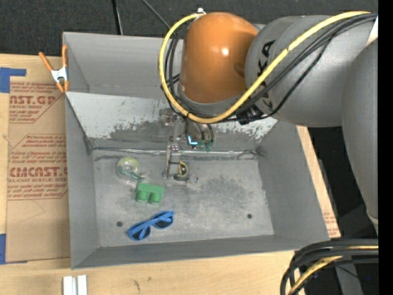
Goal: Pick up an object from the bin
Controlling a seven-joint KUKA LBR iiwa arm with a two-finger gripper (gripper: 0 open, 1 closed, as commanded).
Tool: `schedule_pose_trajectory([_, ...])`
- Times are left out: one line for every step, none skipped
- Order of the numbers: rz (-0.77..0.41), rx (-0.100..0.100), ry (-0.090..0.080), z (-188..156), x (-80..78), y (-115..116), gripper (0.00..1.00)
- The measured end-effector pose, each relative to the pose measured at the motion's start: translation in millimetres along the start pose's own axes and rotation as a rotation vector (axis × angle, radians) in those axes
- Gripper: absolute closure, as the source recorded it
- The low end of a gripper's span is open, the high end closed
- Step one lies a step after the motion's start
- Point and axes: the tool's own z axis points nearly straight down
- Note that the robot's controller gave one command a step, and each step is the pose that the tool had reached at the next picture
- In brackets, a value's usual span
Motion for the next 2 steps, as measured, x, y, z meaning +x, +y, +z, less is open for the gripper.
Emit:
schedule_pose_trajectory([-0.214, 0.001, 0.000, 88, 48.8, 19, 0.00])
schedule_pose_trajectory([-0.314, 0.000, -0.010, 162, 23.8, -8, 0.00])
